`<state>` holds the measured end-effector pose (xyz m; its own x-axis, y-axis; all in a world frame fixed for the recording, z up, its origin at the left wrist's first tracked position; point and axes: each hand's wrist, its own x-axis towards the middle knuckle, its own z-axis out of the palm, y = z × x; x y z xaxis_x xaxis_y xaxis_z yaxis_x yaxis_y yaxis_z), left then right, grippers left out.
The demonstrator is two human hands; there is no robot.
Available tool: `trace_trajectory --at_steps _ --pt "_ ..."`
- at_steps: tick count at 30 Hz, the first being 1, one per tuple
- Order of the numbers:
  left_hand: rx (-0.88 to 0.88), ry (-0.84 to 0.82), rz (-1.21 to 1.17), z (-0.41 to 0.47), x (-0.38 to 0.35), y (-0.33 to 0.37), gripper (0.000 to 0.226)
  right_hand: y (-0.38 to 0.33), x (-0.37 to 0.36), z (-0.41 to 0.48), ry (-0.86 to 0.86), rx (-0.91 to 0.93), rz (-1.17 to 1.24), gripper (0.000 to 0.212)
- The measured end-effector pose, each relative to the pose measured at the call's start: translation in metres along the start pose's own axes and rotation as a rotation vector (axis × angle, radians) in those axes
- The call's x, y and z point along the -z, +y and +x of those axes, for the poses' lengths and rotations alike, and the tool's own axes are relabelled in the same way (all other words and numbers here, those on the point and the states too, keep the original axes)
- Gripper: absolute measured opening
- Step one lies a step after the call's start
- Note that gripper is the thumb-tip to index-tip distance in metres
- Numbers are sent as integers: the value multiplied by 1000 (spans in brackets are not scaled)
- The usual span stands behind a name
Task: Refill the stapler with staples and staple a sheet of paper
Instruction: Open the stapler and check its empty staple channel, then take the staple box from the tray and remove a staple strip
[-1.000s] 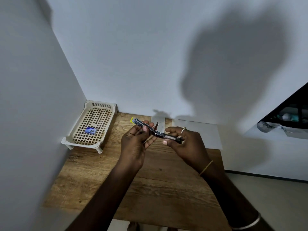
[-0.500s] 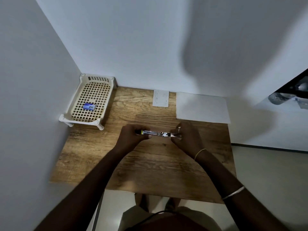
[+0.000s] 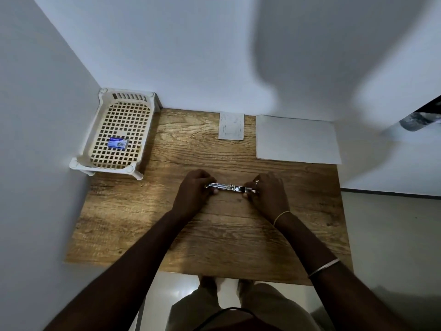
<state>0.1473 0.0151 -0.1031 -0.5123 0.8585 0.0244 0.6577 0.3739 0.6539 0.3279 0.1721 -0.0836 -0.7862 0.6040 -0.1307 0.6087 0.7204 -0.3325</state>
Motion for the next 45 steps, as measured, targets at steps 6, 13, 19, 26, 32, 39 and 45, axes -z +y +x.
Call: trace_trajectory --at_steps 6,13,19,26,32,39,45 --pt "25 -54 -23 6 -2 -3 29 2 0 1 -9 -59 64 20" --pt "-23 -104 -10 8 0 -4 28 -2 5 1 -67 -84 52 24" --pt "-58 -115 -2 10 5 -6 39 -4 11 -1 -79 -65 13 31" --pt "64 28 -167 2 24 -16 30 -6 20 -8 73 -87 71 23" --pt "148 242 -266 -8 62 -24 17 -53 39 20 229 31 167 16" --pt "237 499 -283 -7 126 -51 13 -151 28 81 208 253 254 16" --pt "406 644 -159 4 178 -93 26 -233 -6 130 90 317 240 23"
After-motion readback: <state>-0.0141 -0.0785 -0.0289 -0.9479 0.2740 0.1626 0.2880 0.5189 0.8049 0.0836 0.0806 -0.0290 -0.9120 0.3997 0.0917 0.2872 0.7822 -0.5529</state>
